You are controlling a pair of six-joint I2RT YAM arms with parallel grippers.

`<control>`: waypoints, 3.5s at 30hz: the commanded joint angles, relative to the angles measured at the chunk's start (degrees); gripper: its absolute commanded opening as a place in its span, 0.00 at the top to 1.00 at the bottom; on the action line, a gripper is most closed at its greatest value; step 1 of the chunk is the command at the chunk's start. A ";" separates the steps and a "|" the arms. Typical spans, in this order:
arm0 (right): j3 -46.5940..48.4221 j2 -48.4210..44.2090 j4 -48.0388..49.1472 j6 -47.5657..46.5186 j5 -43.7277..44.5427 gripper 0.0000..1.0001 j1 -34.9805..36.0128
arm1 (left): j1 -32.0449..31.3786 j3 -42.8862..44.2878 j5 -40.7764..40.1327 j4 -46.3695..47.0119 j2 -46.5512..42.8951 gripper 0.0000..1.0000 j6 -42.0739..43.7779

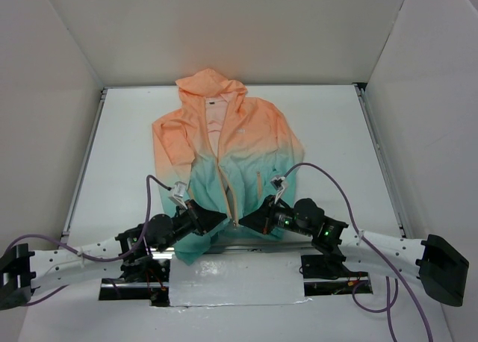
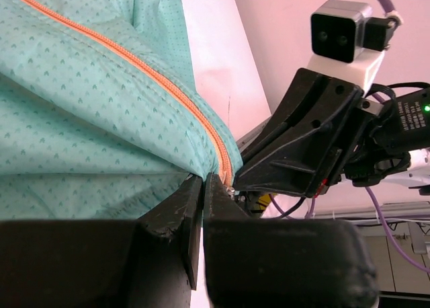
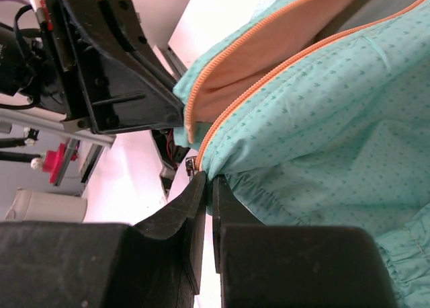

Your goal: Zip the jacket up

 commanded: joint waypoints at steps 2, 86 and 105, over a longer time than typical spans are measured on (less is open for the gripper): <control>1.03 -0.28 4.70 -1.69 -1.90 1.00 -0.37 | 0.28 0.65 0.55 3.28 0.75 1.00 -0.68; 1.12 4.82 8.48 -3.63 -8.41 1.00 -3.79 | 0.28 0.39 -0.60 0.82 -2.06 1.00 -2.18; 2.00 5.53 7.87 -3.63 -7.62 1.00 -3.71 | 0.28 0.48 0.81 2.75 -0.31 1.00 -2.44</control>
